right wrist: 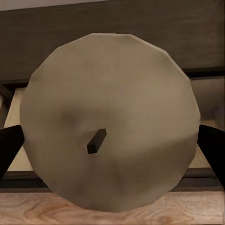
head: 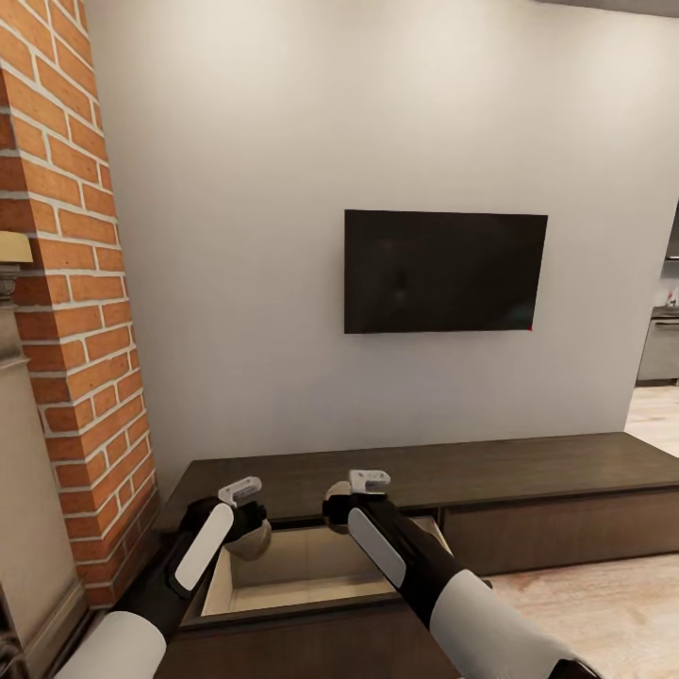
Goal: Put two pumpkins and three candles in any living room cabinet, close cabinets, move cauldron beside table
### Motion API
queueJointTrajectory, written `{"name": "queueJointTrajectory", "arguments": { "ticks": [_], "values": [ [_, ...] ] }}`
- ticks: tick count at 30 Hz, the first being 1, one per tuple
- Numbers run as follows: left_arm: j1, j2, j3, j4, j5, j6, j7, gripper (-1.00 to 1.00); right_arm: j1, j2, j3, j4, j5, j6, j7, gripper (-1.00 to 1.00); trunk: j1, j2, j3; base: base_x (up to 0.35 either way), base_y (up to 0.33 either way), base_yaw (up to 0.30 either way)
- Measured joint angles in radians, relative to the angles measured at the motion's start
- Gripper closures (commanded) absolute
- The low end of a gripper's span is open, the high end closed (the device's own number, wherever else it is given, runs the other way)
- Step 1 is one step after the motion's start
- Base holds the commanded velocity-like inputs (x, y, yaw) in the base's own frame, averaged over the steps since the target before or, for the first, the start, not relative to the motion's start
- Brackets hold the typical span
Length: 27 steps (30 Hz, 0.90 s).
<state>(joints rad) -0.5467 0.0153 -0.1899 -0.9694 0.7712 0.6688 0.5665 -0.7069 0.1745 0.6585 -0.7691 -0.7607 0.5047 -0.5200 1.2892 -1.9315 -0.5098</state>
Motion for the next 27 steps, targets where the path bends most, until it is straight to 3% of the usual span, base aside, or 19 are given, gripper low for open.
{"name": "queueJointTrajectory", "arguments": {
  "ticks": [11,27],
  "values": [
    [0.0,0.0,-0.011,-0.001,0.0,-0.051,-0.001,1.0,-0.011,0.0,0.036,0.03,-0.006,-0.019,0.001,1.0,0.0,0.0,0.0,0.0,0.0,0.0],
    [0.0,0.003,-0.011,-0.037,0.008,-0.039,0.003,1.0,-0.012,0.0,0.038,-0.009,-0.007,-0.007,0.015,1.0,0.057,-0.105,-0.047,0.0,0.0,0.0]
  ]
}}
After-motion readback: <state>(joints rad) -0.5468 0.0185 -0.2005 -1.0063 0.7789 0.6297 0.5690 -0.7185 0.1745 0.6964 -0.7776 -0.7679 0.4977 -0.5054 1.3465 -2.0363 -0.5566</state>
